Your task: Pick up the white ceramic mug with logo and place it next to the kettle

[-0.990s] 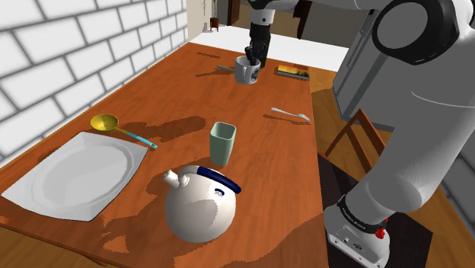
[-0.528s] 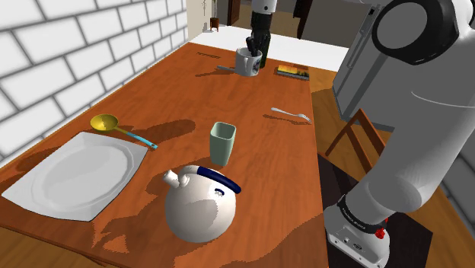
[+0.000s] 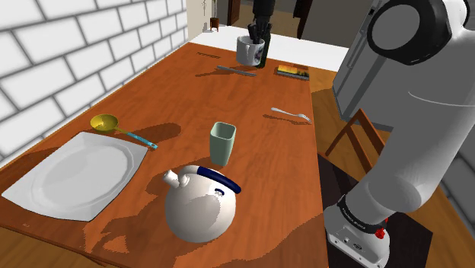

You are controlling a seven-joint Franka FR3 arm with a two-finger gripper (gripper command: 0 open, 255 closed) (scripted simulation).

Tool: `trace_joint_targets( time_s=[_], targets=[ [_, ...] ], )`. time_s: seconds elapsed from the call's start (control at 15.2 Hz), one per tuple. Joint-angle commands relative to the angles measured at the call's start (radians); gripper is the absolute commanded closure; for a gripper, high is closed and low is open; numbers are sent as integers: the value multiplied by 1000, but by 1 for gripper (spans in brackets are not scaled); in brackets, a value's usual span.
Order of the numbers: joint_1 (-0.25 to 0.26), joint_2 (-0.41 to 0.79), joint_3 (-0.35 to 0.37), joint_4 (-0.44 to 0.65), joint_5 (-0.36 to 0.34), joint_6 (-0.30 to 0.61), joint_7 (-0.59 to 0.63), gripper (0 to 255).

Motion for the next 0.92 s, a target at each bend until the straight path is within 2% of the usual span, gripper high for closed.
trace_joint_targets(
  time_s=[0.0,0.4,0.86],
  targets=[
    [-1,9,0,31,1,-23,1,255],
    [59,-237,32,-299,-23,66,84,255],
    [111,-471,91,-569,-26,107,195,255]
  ],
)
